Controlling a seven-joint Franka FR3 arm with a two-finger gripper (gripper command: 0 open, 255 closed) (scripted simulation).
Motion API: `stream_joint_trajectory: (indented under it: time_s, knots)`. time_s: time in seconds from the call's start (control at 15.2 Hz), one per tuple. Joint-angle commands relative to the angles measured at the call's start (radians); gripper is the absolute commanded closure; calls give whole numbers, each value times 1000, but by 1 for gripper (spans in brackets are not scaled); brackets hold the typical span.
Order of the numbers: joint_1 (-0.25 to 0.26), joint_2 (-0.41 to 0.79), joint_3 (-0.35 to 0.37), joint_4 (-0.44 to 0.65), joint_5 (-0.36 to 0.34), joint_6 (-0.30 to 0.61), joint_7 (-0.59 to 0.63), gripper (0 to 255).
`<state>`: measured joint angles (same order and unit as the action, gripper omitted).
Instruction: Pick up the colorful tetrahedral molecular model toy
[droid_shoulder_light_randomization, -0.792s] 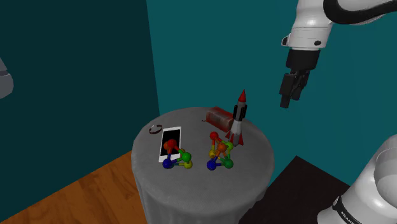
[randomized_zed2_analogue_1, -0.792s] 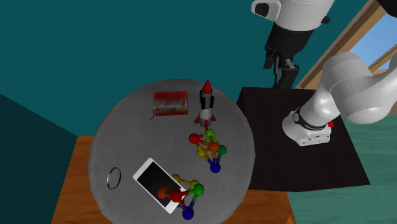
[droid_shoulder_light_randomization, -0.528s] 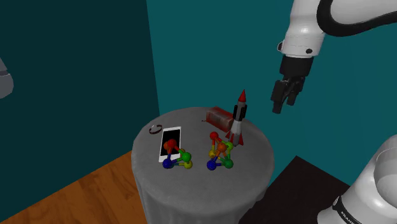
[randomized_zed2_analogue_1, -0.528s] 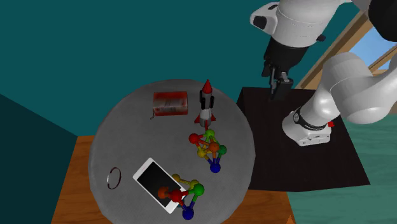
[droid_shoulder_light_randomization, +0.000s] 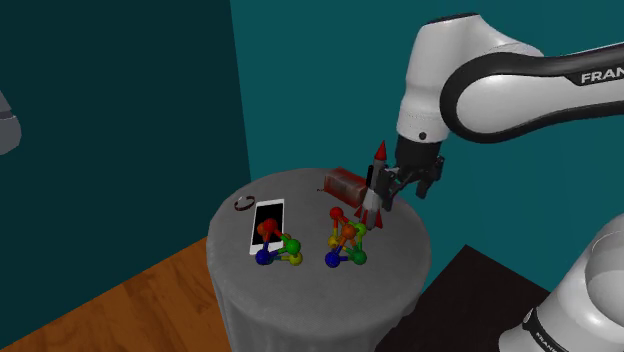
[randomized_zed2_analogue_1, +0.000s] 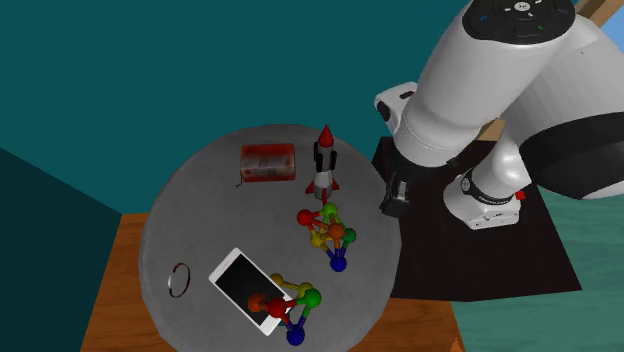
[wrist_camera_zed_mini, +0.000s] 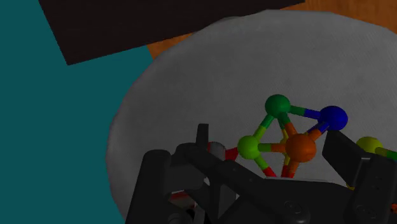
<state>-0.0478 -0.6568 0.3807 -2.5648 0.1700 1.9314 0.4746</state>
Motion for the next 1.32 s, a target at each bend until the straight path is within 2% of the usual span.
stream_joint_trajectory:
  time_s: [0.0,0.2,0.33,0.46,0.66,1.12,1.25]
  knots:
    - [-25,57,68,6,-5,71,109,0]
    - [-81,163,176,25,-41,175,277,0]
    - [-133,245,252,49,-89,238,401,0]
    - [-193,337,329,82,-165,290,540,0]
    - [-285,484,432,142,-320,336,760,0]
    - [-309,579,456,112,-429,420,856,0]
    - [-310,588,457,111,-440,426,866,0]
